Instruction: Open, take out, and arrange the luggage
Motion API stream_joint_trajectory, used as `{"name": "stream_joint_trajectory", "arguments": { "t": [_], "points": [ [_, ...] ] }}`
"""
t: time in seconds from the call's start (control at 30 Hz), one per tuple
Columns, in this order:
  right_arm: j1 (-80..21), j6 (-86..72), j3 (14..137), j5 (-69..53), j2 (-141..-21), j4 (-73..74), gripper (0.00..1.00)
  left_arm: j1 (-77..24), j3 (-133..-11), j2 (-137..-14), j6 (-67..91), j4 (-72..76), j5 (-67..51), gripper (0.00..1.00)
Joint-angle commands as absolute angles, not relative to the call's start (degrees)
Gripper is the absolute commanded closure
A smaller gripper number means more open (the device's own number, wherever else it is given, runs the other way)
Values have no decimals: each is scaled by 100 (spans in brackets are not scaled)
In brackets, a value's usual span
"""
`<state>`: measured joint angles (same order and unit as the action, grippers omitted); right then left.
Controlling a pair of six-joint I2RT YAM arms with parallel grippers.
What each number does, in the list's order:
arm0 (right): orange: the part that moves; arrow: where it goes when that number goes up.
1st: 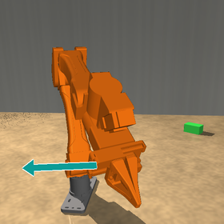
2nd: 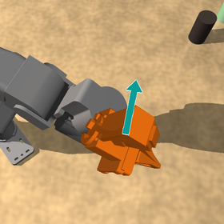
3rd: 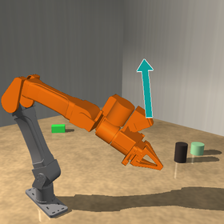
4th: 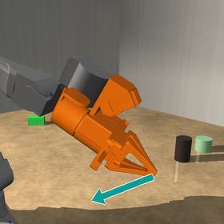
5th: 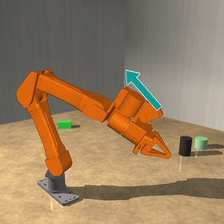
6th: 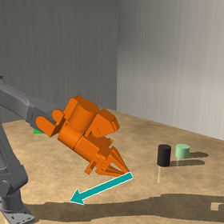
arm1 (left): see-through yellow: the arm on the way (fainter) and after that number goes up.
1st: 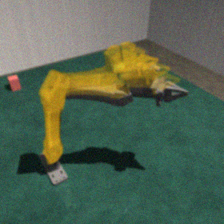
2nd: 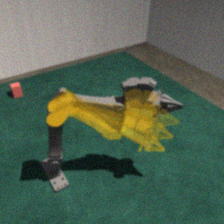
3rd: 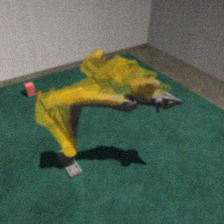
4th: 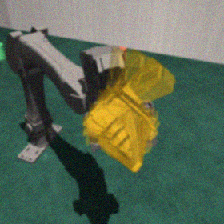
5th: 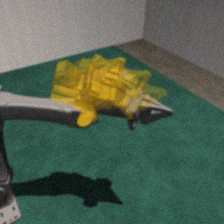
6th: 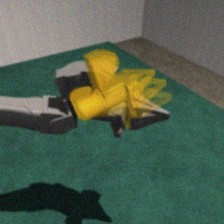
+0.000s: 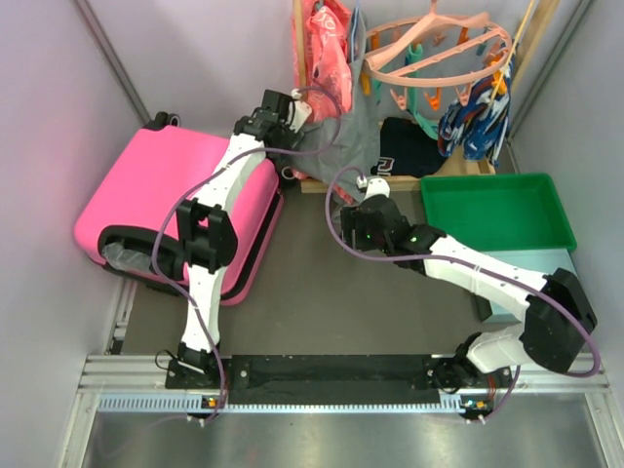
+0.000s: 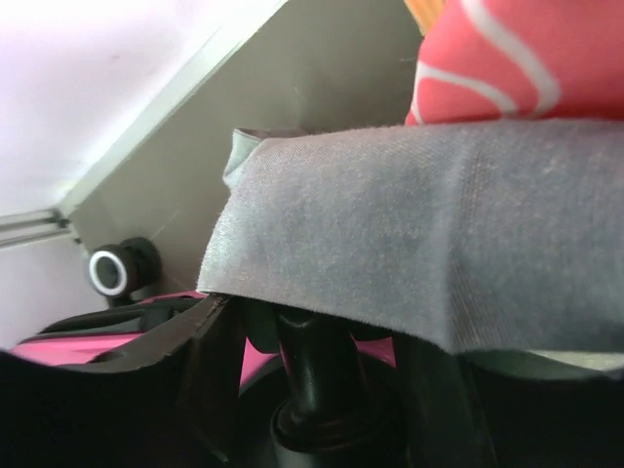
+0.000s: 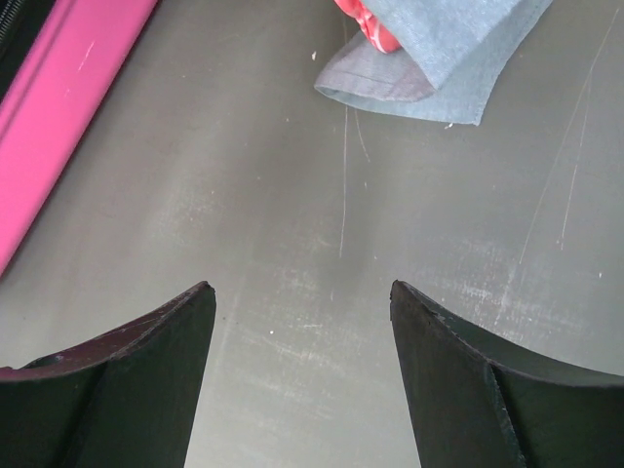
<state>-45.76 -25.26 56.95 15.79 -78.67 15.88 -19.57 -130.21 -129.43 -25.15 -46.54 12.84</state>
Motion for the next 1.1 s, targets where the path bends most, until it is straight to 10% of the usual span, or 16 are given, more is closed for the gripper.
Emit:
{"name": "stream_joint_trajectory", "arguments": {
  "t": [0.0,0.1,1.07],
  "points": [
    [-4649,-2575,5678,1643,-7796,1415,28,-1828,-13026,-13104,-2312,-5879,502,59],
    [-4649,-2575,5634,1696,-7708,1424,28,-1837,-12650,-12824,-2329,-6012,141,100],
    [-4772,-2146,5406,863,-7155,670,26,-3171,-8658,-7647,-4140,-7717,-2918,100]
  ]
}}
